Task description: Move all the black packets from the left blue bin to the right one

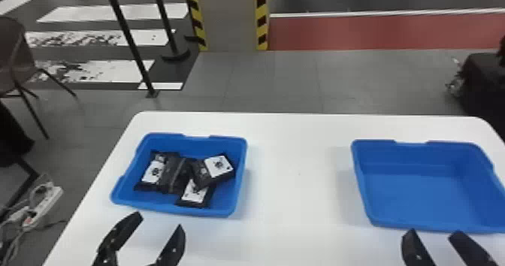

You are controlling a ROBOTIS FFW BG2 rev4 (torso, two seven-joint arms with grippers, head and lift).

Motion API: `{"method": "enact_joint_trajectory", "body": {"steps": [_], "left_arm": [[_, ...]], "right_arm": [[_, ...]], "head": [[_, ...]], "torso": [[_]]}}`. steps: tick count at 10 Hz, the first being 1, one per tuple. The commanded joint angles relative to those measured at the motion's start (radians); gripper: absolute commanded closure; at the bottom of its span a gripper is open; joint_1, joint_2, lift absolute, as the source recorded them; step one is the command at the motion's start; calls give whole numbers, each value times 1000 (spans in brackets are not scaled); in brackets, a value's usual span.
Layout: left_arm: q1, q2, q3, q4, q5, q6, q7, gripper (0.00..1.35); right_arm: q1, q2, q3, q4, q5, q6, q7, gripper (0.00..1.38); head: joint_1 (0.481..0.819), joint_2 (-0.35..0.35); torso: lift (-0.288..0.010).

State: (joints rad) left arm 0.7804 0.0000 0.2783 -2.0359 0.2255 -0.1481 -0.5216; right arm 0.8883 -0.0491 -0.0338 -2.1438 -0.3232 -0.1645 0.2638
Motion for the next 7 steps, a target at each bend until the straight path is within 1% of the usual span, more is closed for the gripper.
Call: {"method": "enact_joint_trajectory", "body": {"steps": [1, 7], "left_arm": [[0, -3, 1, 0, 0, 1, 0, 170], [2, -3, 1, 0, -2, 11, 0, 165]], "right_arm": [[0, 0, 0, 0, -2, 0, 0, 338], [5, 0, 0, 2, -13, -5, 0, 338]], "head": [[695, 123], [695, 121]], "torso": [[-110], [-110]]}}
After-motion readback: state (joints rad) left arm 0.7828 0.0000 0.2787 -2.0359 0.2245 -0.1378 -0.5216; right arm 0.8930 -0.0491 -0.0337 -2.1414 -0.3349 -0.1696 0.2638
